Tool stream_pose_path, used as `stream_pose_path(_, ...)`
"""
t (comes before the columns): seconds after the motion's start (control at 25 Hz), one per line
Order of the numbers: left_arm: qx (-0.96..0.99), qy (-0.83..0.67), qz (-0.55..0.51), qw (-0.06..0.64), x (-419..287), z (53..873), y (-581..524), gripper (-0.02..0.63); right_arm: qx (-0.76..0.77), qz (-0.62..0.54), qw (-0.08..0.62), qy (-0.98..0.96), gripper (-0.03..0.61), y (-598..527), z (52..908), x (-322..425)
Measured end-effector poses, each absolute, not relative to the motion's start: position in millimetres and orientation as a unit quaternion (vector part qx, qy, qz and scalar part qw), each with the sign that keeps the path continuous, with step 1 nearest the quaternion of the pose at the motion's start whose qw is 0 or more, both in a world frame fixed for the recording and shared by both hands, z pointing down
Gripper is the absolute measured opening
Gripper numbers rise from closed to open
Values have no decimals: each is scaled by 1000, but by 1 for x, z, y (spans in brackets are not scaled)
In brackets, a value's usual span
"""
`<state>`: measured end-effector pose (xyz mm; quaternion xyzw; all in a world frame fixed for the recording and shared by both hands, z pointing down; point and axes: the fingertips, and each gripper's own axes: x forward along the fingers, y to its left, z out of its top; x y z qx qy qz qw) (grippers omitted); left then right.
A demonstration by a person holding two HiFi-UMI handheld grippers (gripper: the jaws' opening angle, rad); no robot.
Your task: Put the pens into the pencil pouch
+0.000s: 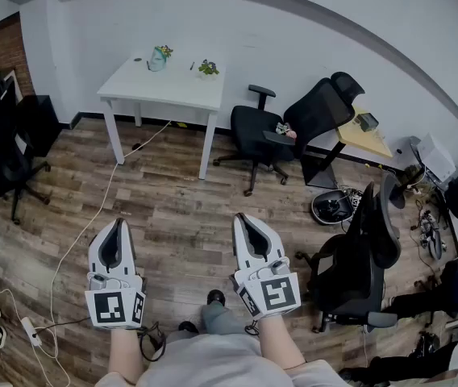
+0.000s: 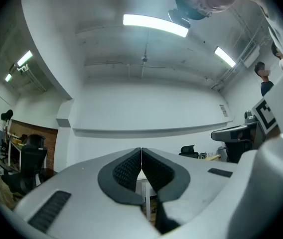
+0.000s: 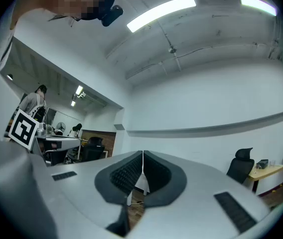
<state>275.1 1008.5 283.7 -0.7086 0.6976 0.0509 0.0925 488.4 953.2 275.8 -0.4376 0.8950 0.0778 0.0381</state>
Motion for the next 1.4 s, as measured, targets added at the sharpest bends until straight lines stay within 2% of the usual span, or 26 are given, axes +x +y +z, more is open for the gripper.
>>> stream_pose_path(0.64,-711,695,52,92,271,284,1004,25,-443,79,34,892,28,952,277,484)
stream_pose_path(0.92,-712,693,50,97,270,284,985,25,-428,57,58,900,28,934,278,482)
stream_pose_path(1.4,-691,712,44,118,240,279,857,25,-402,60,70,911,28,787,282,448)
